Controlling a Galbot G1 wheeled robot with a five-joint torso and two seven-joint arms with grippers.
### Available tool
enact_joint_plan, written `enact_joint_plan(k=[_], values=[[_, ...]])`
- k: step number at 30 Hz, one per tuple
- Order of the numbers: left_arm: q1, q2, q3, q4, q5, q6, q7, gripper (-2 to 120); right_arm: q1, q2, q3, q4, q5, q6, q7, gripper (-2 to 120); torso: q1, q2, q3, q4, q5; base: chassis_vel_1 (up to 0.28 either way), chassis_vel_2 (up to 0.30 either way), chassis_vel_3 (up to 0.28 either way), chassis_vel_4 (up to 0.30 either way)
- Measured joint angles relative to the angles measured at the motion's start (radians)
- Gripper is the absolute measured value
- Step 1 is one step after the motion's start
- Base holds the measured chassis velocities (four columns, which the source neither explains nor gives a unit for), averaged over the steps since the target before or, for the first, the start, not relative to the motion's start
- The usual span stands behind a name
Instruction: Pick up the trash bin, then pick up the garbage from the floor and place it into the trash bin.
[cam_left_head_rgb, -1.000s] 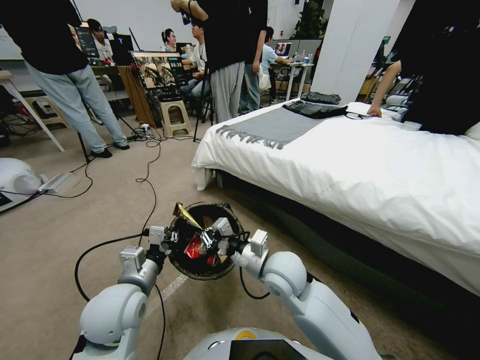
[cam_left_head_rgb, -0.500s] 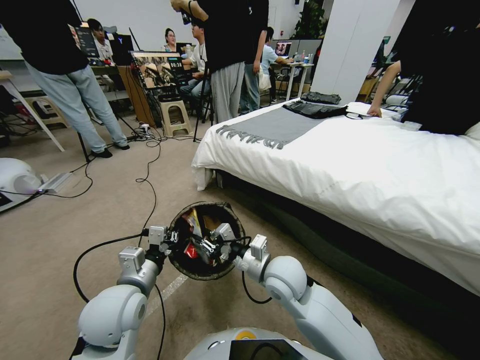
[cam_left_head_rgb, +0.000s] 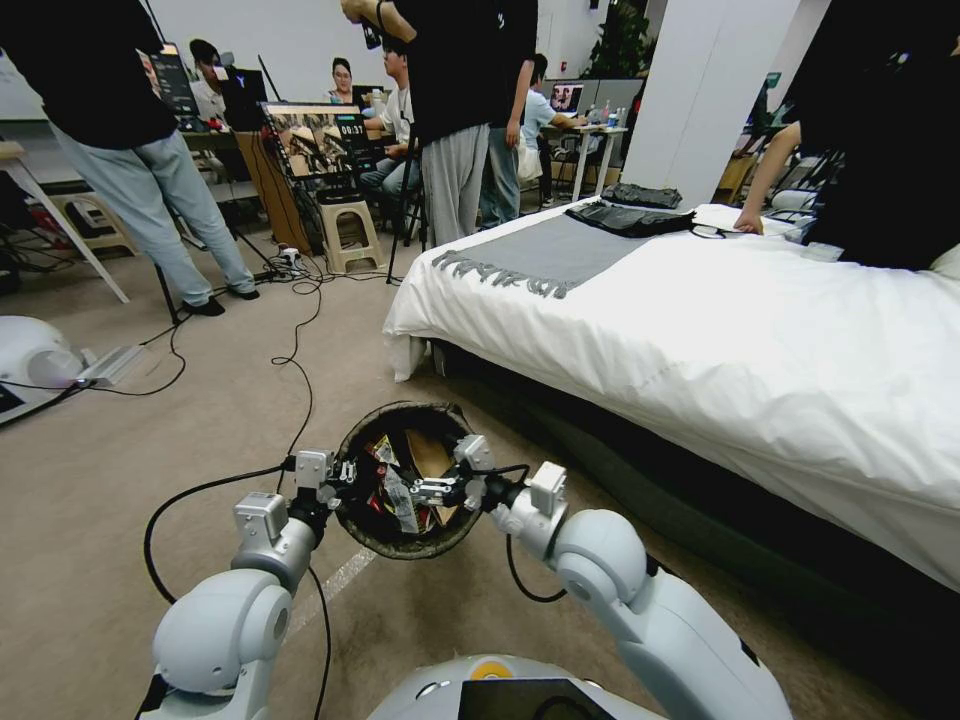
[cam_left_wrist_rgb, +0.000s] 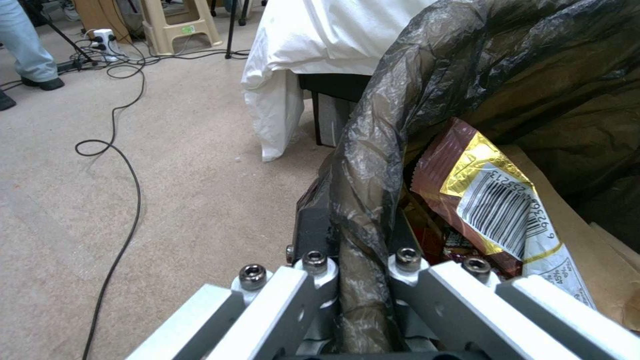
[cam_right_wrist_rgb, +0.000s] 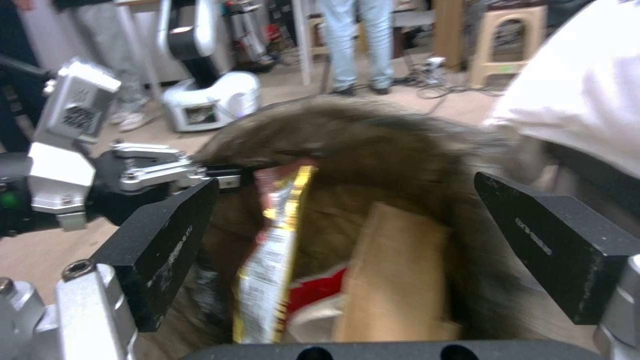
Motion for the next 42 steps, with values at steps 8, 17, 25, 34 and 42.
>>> enact_joint_plan(k=[8,17,25,34,42], values=[[0.001,0.001,-0.018,0.003,-0.010,-0.001,0.000,1,-0.121,-0.041,0.131,0.040,-0.035,0.195,0.050,100,0.000,0.000,0.000,0.0002,-0.0001,0.000,0.000,0.000,0.000],[-0.002,0.006,-0.024,0.006,-0.020,-0.001,0.001,1,-0.194,-0.030,0.234,0.034,-0.084,0.286,0.090,100,0.000,0.000,0.000,0.0000,-0.0002,0.000,0.000,0.000,0.000],[-0.003,0.011,-0.034,0.013,-0.032,-0.003,0.005,1,-0.362,0.122,0.485,-0.059,-0.245,0.476,0.114,100,0.000,0.000,0.000,0.0000,-0.0003,0.000,0.000,0.000,0.000],[-0.005,0.006,-0.035,0.019,-0.033,-0.006,0.007,1,-0.495,0.267,0.577,-0.110,-0.349,0.597,0.106,100,0.000,0.000,0.000,0.0001,-0.0003,0.000,0.000,0.000,0.000],[0.002,0.000,-0.034,0.018,-0.033,-0.007,0.007,1,-0.534,0.316,0.558,-0.111,-0.393,0.628,0.127,100,0.000,0.000,0.000,0.0001,-0.0003,0.000,0.000,0.000,0.000]])
